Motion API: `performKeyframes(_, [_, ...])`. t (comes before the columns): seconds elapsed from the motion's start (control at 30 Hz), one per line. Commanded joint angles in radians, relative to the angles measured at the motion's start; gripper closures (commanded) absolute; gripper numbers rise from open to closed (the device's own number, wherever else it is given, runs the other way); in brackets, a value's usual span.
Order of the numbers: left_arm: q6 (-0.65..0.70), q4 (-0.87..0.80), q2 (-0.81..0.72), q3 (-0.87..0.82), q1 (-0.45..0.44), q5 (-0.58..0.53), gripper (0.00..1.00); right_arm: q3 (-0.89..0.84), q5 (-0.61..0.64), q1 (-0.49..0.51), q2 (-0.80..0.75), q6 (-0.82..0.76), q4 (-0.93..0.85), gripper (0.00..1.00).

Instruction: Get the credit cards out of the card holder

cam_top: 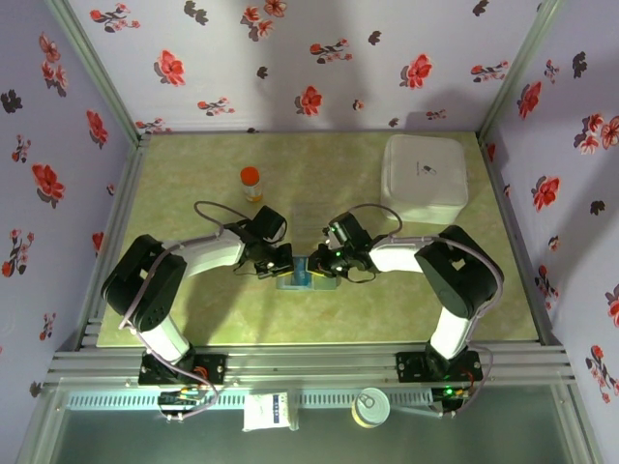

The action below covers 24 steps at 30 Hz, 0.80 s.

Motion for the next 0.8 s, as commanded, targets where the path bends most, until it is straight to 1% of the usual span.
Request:
performKeyframes(0.0, [0.017, -0.038, 0.010, -0.020, 0.006, -0.008, 1.00, -0.020, -0.011, -0.007, -0.013, 0.012, 0.021, 0.89])
performKeyframes(0.17, [0.015, -0.036, -0.002, -0.025, 0.005, -0.016, 1.00, -0.034, 0.005, -0.015, -0.024, 0.011, 0.015, 0.92])
performKeyframes(0.33, [0.013, -0.042, -0.008, -0.026, 0.008, -0.019, 1.00, -0.065, 0.020, -0.030, -0.059, 0.001, -0.010, 0.92])
performKeyframes(0.5, [0.009, -0.044, -0.015, -0.029, 0.007, -0.021, 1.00, -0.066, 0.051, -0.052, -0.107, -0.047, -0.122, 0.93])
performKeyframes(0.63, [0.007, -0.044, -0.024, -0.030, 0.007, -0.025, 1.00, -0.032, 0.089, -0.055, -0.148, -0.086, -0.239, 0.93])
performKeyframes(0.77, [0.004, -0.044, -0.026, -0.028, 0.008, -0.025, 1.00, -0.014, 0.099, -0.055, -0.171, -0.096, -0.277, 0.93])
